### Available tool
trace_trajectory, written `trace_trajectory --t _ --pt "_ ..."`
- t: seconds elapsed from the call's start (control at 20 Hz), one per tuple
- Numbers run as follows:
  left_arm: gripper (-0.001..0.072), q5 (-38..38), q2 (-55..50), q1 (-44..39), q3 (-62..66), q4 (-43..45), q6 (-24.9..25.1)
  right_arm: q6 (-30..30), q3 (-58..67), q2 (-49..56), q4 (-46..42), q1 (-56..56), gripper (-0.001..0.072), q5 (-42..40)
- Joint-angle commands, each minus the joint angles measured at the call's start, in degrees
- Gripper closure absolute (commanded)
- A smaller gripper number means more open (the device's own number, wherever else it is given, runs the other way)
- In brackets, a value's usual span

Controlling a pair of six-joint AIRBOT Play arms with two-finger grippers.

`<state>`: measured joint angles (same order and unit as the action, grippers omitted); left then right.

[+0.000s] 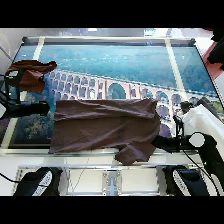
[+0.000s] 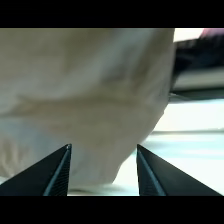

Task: Fold the shirts.

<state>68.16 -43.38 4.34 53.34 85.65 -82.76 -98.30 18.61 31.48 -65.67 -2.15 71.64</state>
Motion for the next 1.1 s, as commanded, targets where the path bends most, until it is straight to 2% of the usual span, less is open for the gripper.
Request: trace_trajectory --t 0.0,0.4,0.7,1.05 --pt "0.0004 0.7 0.44 -0.04 -0.02 -0.61 0.0 -3.28 -3.58 -1.31 3.23 0.02 0.0239 -0.72" --pt "0.0004 0.76 0.44 -0.04 -0.02 -2.1 0.02 -2.36 -3.63 3.45 0.81 0.07 0.0239 1.55" --pt "0.0003 0.79 0.44 -0.04 -0.02 -2.1 0.0 -0.22 -3.65 11.23 6.49 0.17 0.0239 -6.49" --pt "0.0004 1.77 0.44 -0.04 -0.02 -2.08 0.02 0.02 -3.43 13.22 4.83 0.11 0.024 -4.85"
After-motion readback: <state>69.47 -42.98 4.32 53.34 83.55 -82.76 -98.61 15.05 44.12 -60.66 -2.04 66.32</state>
